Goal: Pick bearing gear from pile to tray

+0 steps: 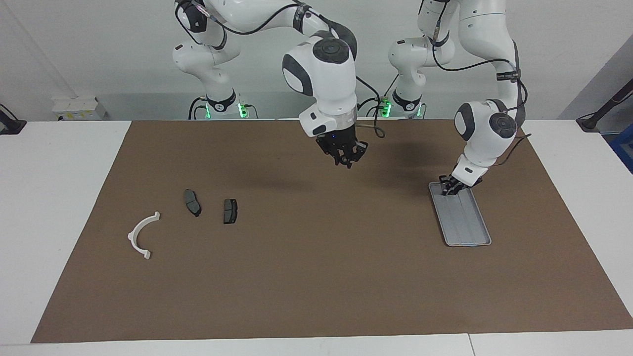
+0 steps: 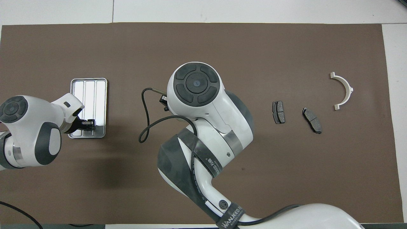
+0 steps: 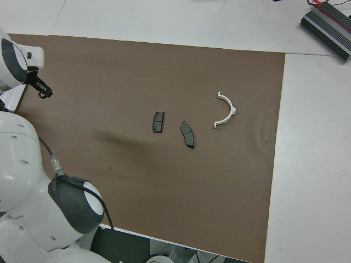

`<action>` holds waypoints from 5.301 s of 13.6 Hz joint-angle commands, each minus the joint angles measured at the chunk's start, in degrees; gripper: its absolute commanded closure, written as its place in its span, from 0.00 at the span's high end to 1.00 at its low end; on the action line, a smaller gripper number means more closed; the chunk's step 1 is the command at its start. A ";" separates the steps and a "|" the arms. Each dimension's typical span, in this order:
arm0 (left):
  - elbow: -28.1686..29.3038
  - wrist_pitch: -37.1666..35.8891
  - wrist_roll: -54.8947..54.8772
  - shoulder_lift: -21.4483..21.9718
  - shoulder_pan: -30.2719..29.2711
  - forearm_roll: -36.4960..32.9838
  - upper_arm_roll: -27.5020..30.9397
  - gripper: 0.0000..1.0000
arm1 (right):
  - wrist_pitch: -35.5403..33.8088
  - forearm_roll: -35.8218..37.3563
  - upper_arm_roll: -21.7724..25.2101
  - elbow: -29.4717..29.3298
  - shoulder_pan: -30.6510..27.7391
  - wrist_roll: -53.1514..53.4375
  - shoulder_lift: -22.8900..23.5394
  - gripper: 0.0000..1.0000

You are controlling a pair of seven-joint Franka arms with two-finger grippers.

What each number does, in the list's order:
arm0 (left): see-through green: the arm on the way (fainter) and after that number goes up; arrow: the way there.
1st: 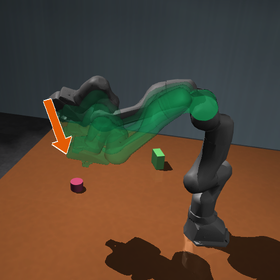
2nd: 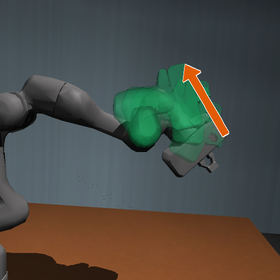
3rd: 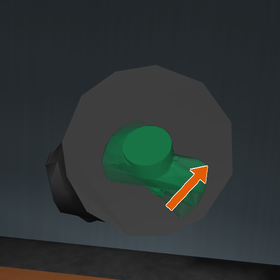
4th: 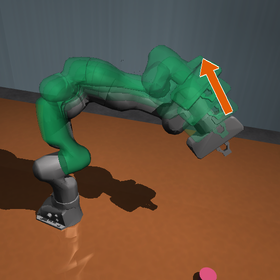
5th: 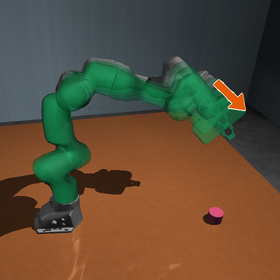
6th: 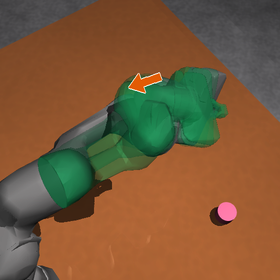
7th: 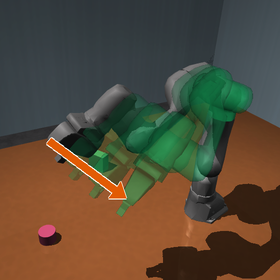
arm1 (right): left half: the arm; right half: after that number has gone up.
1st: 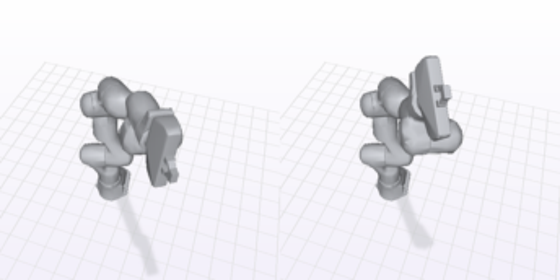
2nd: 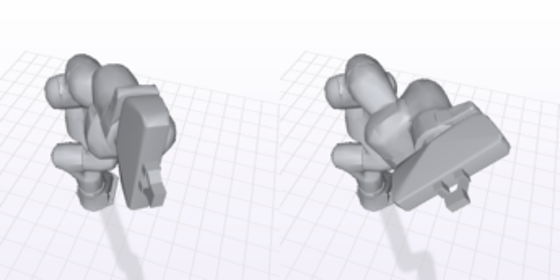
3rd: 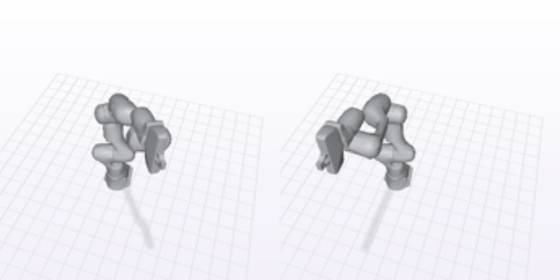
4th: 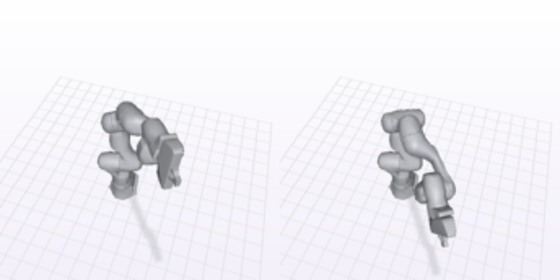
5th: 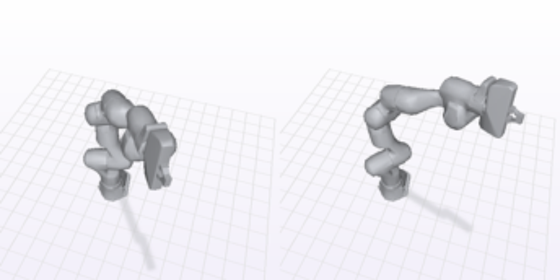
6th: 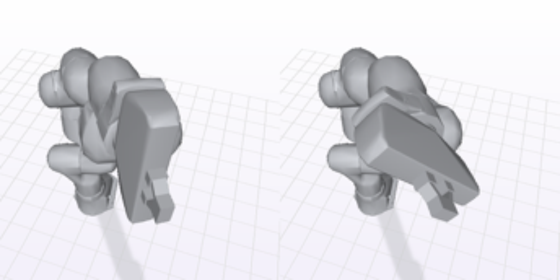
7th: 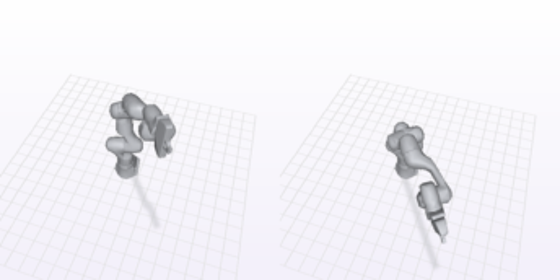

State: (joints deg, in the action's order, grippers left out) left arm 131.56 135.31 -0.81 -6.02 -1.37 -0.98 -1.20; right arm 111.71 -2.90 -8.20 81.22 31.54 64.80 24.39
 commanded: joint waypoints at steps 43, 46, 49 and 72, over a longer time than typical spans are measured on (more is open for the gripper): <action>-21.35 -3.30 57.41 -16.13 33.01 -3.67 -0.47 0.90 | -9.84 -0.53 2.74 0.24 -30.04 -66.44 -7.33 1.00; -19.33 0.29 59.07 -15.95 33.10 -3.50 -0.47 0.87 | -13.87 0.09 3.89 0.69 -31.18 -70.16 -11.02 1.00; -18.88 0.39 59.43 -15.87 33.19 -3.50 -0.56 0.81 | -17.13 0.35 4.06 3.23 -32.15 -69.99 -16.29 1.00; -22.38 -6.36 50.84 -15.07 26.70 -3.59 -0.21 0.05 | -19.42 1.41 4.94 11.59 -33.30 -63.83 -26.94 1.00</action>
State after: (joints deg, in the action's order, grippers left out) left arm 110.56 132.21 54.30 -21.34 29.18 -3.32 -1.57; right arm 91.23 -1.97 -2.70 91.52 -1.16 0.00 -1.43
